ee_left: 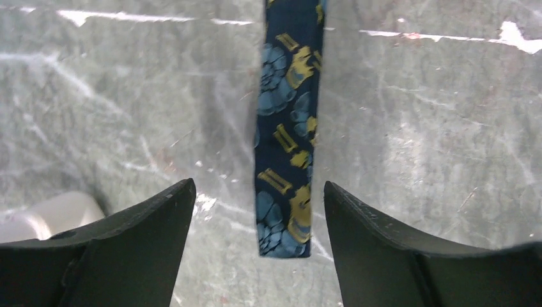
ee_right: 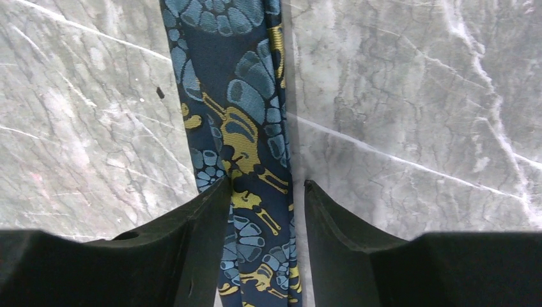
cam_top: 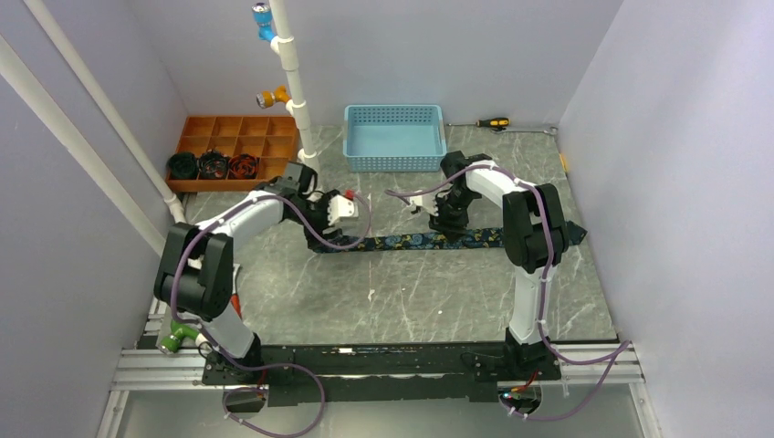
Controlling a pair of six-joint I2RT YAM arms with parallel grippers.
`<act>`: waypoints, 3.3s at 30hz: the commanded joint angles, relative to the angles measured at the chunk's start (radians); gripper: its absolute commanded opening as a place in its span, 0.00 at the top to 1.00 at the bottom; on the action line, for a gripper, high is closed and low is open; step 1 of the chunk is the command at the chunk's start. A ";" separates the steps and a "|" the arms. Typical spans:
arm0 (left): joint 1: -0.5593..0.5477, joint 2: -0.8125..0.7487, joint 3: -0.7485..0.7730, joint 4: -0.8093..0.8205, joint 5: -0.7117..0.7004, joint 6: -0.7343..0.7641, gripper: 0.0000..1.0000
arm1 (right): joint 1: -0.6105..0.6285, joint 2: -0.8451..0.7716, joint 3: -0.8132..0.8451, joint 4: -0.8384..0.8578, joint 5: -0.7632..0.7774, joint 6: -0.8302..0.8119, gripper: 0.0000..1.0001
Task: Roll the ties
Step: Flatten out the tie at the center of the board, then roll the tie at the center of the board.
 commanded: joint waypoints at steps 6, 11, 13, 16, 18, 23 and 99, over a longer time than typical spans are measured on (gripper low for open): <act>-0.084 0.036 -0.036 -0.064 -0.128 0.198 0.42 | 0.004 0.020 -0.074 -0.067 -0.071 -0.012 0.52; -0.084 0.038 -0.042 -0.079 -0.147 0.189 0.33 | 0.004 0.010 -0.076 -0.041 -0.079 0.030 0.22; -0.078 0.013 -0.028 -0.057 -0.111 0.115 0.17 | -0.003 0.005 -0.034 -0.047 -0.088 0.064 0.15; -0.063 -0.040 0.010 -0.023 -0.030 -0.064 0.01 | -0.044 -0.020 0.048 -0.050 -0.128 0.153 0.03; -0.052 -0.077 0.023 0.005 0.027 -0.173 0.01 | -0.075 -0.041 0.110 -0.048 -0.154 0.218 0.00; -0.024 -0.168 0.021 0.114 0.074 -0.437 0.01 | -0.138 -0.123 0.253 -0.030 -0.247 0.376 0.00; 0.183 -0.575 0.090 0.099 -0.105 -0.970 0.01 | 0.501 0.456 -0.027 1.385 -0.280 2.413 0.00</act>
